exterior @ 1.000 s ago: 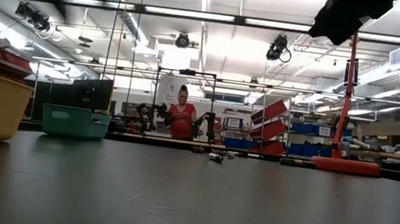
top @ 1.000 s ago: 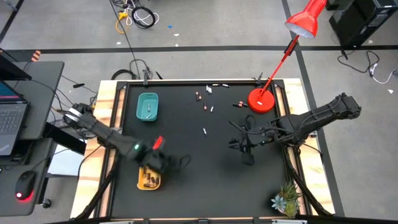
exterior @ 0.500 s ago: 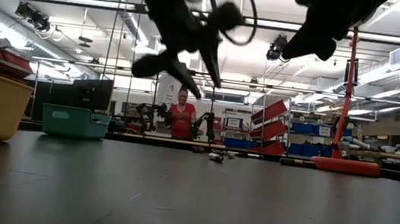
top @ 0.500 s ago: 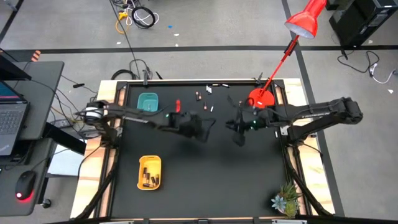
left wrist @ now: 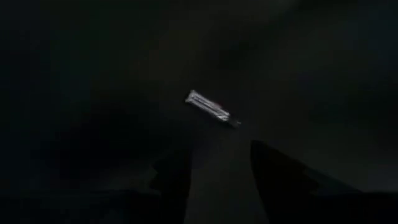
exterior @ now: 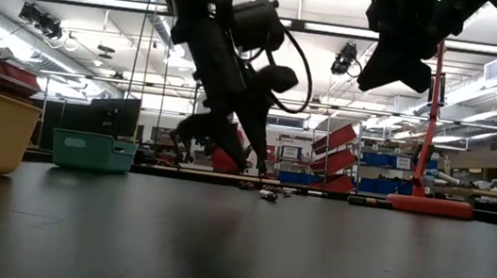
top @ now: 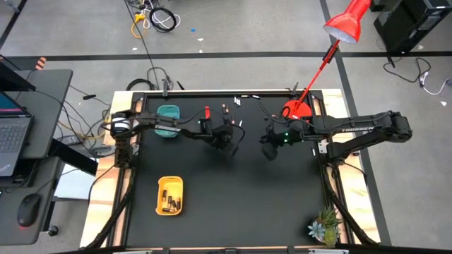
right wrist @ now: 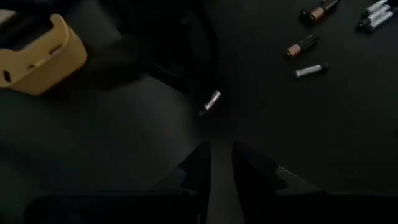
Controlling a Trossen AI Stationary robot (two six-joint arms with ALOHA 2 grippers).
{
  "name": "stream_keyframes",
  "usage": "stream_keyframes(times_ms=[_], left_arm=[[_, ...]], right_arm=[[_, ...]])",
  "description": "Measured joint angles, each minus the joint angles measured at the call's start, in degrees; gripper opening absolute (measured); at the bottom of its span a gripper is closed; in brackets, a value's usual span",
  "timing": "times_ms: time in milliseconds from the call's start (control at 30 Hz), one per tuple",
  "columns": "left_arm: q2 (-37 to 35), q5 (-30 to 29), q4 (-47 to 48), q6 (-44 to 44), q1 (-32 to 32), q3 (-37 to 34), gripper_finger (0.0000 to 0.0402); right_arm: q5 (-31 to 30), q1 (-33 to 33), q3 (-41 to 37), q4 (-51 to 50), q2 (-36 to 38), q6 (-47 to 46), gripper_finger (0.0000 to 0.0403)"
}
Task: Sort batteries
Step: Put the white battery into the blue bin
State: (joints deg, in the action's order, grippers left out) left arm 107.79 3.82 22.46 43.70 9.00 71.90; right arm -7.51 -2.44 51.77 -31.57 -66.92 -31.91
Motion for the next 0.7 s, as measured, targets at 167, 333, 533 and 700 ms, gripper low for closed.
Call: stream_keyframes(times_ms=[167, 333, 533, 700], left_arm=[[1.5, -2.9, -3.4, 2.5, 0.0, 0.0, 0.0170], [1.5, -7.0, -7.8, -8.7, -0.8, 0.0, 0.0170], [1.5, -3.9, -15.8, -30.5, -1.7, 0.0, 0.0170], [2.0, 0.3, -15.1, -36.9, 1.4, 0.0, 0.0164]], right_arm=[[-0.1, -1.4, 0.0, 0.6, 0.0, 1.4, 0.0075], [0.2, -3.5, 0.0, 0.7, 0.0, 5.2, 0.0075], [5.4, -6.5, 0.0, 2.4, 0.0, 9.8, 0.0075], [6.1, -6.6, 0.0, 2.4, 0.0, 8.5, 0.0073]])
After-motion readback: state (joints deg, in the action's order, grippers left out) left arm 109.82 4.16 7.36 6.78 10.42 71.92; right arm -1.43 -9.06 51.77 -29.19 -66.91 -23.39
